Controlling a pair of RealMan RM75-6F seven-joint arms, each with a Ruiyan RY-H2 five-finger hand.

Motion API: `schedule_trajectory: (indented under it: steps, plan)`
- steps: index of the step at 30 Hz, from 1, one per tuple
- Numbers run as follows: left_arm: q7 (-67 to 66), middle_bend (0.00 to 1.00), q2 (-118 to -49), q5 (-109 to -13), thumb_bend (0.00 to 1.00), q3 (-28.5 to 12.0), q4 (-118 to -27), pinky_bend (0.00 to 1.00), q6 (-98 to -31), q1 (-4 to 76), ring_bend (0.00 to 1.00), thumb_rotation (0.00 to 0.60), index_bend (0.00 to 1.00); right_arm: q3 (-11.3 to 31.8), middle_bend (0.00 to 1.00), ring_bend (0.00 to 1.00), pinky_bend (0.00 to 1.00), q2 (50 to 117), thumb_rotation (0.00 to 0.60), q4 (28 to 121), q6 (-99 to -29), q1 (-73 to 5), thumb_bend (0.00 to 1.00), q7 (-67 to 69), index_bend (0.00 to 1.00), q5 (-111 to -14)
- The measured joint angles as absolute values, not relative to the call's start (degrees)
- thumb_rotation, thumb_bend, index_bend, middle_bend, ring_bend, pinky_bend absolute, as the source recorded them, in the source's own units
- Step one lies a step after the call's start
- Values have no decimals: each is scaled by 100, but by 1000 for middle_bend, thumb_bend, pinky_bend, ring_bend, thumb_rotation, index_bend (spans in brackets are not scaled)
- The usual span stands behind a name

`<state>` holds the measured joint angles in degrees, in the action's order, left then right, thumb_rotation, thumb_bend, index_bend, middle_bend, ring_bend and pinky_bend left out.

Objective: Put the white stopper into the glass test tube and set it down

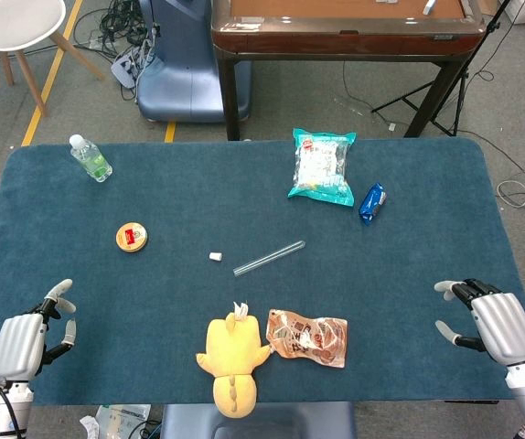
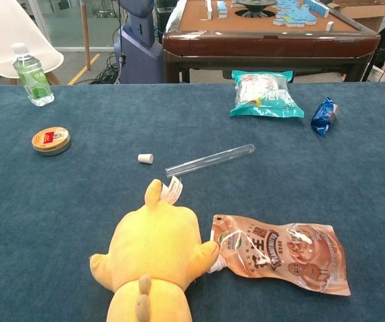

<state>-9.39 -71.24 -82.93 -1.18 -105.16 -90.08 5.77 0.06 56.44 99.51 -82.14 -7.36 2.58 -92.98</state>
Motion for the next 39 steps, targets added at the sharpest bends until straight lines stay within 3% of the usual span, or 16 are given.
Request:
schedule_trajectory:
  steps: [11,19,24,27,35,39]
  plan:
    - [-925,436,-7055,-8339,460,-161,-10531,527,-8987,507,452,600,174,23,456,343,457,5649,600,9947,-8264,-730,230,276,348,-9326]
    - [-694,462,-6859,-8457,460,-312,-10355,556,-8444,880,499,600,235,97,456,343,457,5664,600,10002,-8218,-795,230,168,348,-9281]
    - [-529,584,-6769,-8533,460,-505,-10112,669,-7868,1362,607,600,283,182,456,343,456,5704,600,10065,-8216,-827,230,27,348,-9182]
    - [-329,684,-6762,-8576,460,-628,-9917,793,-7487,1696,728,600,319,213,456,343,456,5717,600,10125,-8162,-861,230,-71,348,-9122]
    - [501,967,-6916,-8603,497,-904,-9193,981,-6210,2744,980,600,356,252,457,348,456,5712,600,10252,-7991,-944,230,-267,348,-8988]
    - [891,1000,-7130,-8527,569,-1000,-8766,1000,-5506,3278,1000,600,347,248,459,356,456,5703,600,10283,-7939,-957,230,-317,348,-8935]
